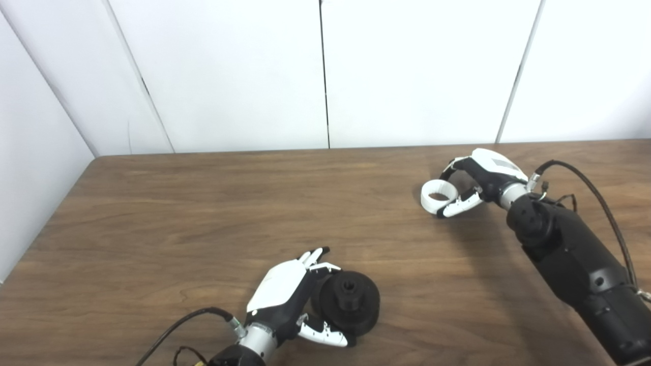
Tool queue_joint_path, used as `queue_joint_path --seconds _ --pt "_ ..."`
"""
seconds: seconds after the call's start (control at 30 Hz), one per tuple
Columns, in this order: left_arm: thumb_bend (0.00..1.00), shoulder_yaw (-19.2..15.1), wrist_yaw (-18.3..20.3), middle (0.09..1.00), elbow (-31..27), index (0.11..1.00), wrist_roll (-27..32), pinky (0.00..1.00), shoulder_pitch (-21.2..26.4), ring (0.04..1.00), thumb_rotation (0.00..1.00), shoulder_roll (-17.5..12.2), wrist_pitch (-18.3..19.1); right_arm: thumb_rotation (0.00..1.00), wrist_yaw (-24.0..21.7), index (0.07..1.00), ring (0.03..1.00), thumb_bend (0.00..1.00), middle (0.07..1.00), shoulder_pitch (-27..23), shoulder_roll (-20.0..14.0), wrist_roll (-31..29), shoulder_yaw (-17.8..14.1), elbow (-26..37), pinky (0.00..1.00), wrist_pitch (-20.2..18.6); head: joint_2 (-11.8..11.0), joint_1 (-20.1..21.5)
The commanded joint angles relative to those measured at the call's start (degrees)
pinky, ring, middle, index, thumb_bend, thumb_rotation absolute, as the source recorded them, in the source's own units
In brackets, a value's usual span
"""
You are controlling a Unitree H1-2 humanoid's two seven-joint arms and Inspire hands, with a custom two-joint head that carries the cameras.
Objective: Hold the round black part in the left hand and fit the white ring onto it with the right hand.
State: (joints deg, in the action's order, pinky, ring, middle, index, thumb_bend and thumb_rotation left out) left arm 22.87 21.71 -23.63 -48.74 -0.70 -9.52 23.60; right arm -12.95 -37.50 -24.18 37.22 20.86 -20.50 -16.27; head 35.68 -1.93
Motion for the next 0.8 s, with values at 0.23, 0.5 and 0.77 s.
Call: queue_joint_path --seconds 0.23,0.5,0.77 --pt "0.89 1.08 1.30 1.000 1.02 0.720 -0.59 0.97 -0.13 1.000 0.19 0.30 0.49 0.25 2.36 0.662 0.952 0.78 0.890 -2.85 -0.14 0.03 -1.29 -0.07 0.87 2.59 -0.05 -0.15" --pt "0.89 0.91 0.95 1.000 1.31 0.722 0.00 0.96 -0.13 1.000 0.20 0.33 0.02 0.26 2.61 0.647 0.952 0.75 0.888 -2.83 -0.01 -0.02 -1.74 -0.24 0.87 2.76 -0.12 -0.25" --pt "0.88 1.01 1.15 1.000 1.31 0.721 -0.41 0.96 0.00 1.000 0.20 0.23 0.29 0.27 2.49 0.640 0.955 0.73 0.890 -2.80 -0.10 -0.06 -1.90 -0.25 0.87 3.04 -0.22 -0.21"
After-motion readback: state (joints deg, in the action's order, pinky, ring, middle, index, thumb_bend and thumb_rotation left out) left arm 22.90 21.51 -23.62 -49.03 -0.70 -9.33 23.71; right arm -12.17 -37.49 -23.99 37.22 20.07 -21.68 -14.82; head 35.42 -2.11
